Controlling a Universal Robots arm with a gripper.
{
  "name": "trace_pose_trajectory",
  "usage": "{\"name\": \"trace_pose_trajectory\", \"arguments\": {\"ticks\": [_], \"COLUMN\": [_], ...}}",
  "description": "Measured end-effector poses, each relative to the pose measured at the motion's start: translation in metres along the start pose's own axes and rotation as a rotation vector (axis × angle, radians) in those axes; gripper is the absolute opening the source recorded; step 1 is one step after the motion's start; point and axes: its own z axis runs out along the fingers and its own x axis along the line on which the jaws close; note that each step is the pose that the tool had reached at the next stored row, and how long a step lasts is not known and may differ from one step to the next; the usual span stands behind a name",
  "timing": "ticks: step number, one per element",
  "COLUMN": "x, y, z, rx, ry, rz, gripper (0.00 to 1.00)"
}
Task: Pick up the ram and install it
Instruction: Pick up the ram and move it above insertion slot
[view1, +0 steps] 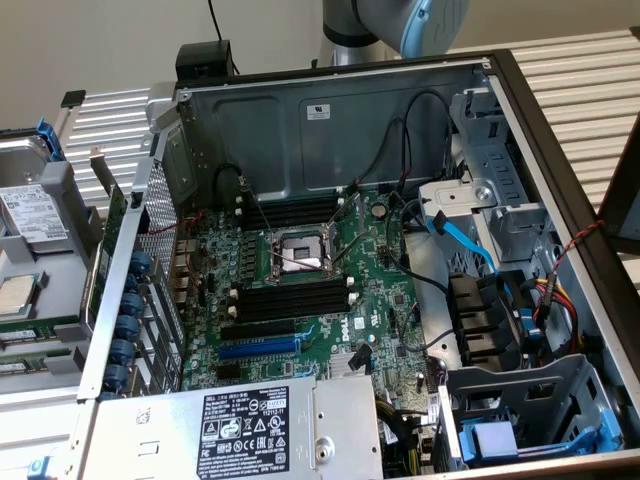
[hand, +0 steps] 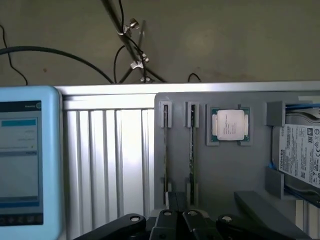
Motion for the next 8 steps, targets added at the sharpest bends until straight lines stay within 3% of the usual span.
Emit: {"name": "trace_pose_trajectory", "arguments": {"ticks": [8], "x": [0.003], "y": [-0.0051], "z": [0.0143], "rx": [0.0000], "ry": [0.0003], "rz": [0.000], "gripper": [0.11]}}
